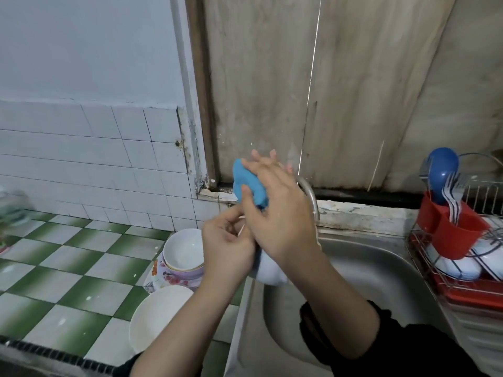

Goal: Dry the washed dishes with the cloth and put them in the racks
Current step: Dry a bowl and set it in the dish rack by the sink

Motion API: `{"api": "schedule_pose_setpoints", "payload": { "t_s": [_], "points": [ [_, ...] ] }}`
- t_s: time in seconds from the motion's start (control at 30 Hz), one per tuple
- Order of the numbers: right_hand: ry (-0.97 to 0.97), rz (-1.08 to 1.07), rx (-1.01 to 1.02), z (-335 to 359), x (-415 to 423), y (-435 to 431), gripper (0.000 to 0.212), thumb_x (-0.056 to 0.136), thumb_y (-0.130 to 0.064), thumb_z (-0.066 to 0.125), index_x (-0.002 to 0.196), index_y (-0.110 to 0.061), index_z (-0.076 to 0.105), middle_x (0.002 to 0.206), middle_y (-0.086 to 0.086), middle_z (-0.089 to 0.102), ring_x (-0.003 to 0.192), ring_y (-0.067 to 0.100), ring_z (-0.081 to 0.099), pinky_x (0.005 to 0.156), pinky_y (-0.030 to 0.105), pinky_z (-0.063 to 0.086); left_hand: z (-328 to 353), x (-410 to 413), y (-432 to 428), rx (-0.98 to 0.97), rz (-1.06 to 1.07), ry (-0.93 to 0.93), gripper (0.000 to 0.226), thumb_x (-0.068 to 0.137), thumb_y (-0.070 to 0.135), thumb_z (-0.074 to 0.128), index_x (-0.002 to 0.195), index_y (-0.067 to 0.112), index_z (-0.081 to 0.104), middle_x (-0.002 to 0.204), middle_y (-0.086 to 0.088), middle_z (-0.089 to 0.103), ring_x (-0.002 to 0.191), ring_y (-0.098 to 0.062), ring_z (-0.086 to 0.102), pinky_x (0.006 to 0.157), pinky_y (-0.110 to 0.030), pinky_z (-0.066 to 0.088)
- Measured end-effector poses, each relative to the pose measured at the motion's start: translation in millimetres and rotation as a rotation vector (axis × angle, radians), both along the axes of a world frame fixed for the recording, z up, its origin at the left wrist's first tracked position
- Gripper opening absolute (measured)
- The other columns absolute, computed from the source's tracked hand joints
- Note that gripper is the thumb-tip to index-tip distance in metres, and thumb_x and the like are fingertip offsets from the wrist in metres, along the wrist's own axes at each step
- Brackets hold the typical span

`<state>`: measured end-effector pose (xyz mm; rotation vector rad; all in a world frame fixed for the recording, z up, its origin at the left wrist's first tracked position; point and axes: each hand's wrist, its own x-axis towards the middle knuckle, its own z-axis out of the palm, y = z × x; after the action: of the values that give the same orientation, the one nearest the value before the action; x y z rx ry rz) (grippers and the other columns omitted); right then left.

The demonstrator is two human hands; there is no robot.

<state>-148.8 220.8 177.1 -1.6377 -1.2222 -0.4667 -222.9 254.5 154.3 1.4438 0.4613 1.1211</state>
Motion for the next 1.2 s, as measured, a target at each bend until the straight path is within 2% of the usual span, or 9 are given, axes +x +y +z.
{"api": "schedule_pose_setpoints", "payload": {
  "t_s": [0.07,0.23,0.33,0.47,0.67,0.8,0.9,1.03,1.2],
  "points": [
    [0.140,-0.025,0.056,-3,7,0,0.036,0.091,-0.022,0.053,0.123,-0.013,0.066,0.134,0.005,0.061,0.128,0.018,0.053,0.113,0.037,0.033,-2,-1,3,-0.088,0.058,-0.037,0.031,0.089,-0.012,0.056,0.079,0.014,0.069,0.054,0.009,0.067,0.049,0.002,0.056,0.050,-0.013,0.047],
    [0.755,0.002,0.122,-14,50,-1,0.024,0.093,-0.013,0.061,0.108,-0.029,0.069,0.119,0.005,0.066,0.098,0.010,0.063,0.083,0.014,0.049,2,-10,13,-0.088,0.171,-0.078,0.016,0.092,0.001,0.060,0.092,0.011,0.072,0.066,0.019,0.071,0.064,0.003,0.065,0.069,-0.017,0.056],
    [0.605,0.040,0.155,-17,34,-3,0.027,0.093,-0.012,0.061,0.118,-0.020,0.068,0.125,0.005,0.065,0.113,0.015,0.061,0.091,0.012,0.046,4,-7,13,-0.067,0.188,-0.046,0.014,0.092,0.001,0.059,0.093,0.008,0.071,0.065,0.024,0.069,0.065,0.007,0.065,0.066,-0.012,0.053],
    [0.075,0.160,0.116,-24,1,-8,0.036,0.091,-0.021,0.059,0.125,-0.012,0.065,0.134,0.003,0.060,0.134,0.012,0.047,0.112,0.022,0.035,5,-7,18,-0.173,0.219,-0.086,0.022,0.092,-0.003,0.059,0.083,0.014,0.070,0.061,0.010,0.071,0.057,-0.002,0.065,0.064,-0.019,0.056],
    [0.750,0.034,0.035,-2,54,2,0.025,0.089,-0.012,0.060,0.106,-0.023,0.074,0.094,-0.007,0.071,0.085,0.012,0.065,0.069,0.017,0.047,10,-11,15,-0.165,0.237,-0.096,0.022,0.092,0.003,0.061,0.081,0.019,0.072,0.084,0.014,0.074,0.072,-0.004,0.068,0.081,-0.027,0.057],
    [0.443,-0.025,0.030,-2,29,2,0.031,0.090,-0.015,0.060,0.119,-0.017,0.070,0.104,0.001,0.070,0.082,0.007,0.064,0.070,0.005,0.043,10,-5,18,-0.162,0.275,-0.082,0.015,0.092,0.002,0.062,0.090,0.012,0.074,0.079,0.009,0.075,0.069,-0.005,0.068,0.078,-0.027,0.058],
    [0.000,0.015,0.200,-25,-6,11,0.035,0.089,-0.019,0.056,0.121,-0.009,0.067,0.129,0.009,0.063,0.127,0.024,0.055,0.110,0.029,0.039,10,-1,19,-0.299,0.304,-0.158,0.019,0.092,0.001,0.061,0.084,0.015,0.072,0.068,0.000,0.073,0.060,-0.009,0.065,0.067,-0.025,0.057],
    [-0.430,0.102,0.363,-78,-3,14,0.038,0.095,-0.014,0.060,0.132,-0.019,0.055,0.144,0.008,0.050,0.141,0.031,0.038,0.116,0.047,0.029,17,-6,27,-0.450,0.314,-0.293,0.018,0.093,0.004,0.060,0.082,0.014,0.069,0.080,-0.004,0.073,0.068,-0.014,0.065,0.068,-0.026,0.057],
    [-0.133,0.195,0.571,-105,10,17,0.049,0.102,-0.027,0.049,0.145,-0.045,0.033,0.163,-0.007,0.009,0.150,0.028,0.013,0.117,0.043,0.027,30,-5,40,-0.509,0.297,-0.380,0.018,0.097,0.007,0.055,0.083,0.014,0.063,0.117,-0.014,0.067,0.084,-0.016,0.064,0.073,-0.025,0.057]
  ]
}}
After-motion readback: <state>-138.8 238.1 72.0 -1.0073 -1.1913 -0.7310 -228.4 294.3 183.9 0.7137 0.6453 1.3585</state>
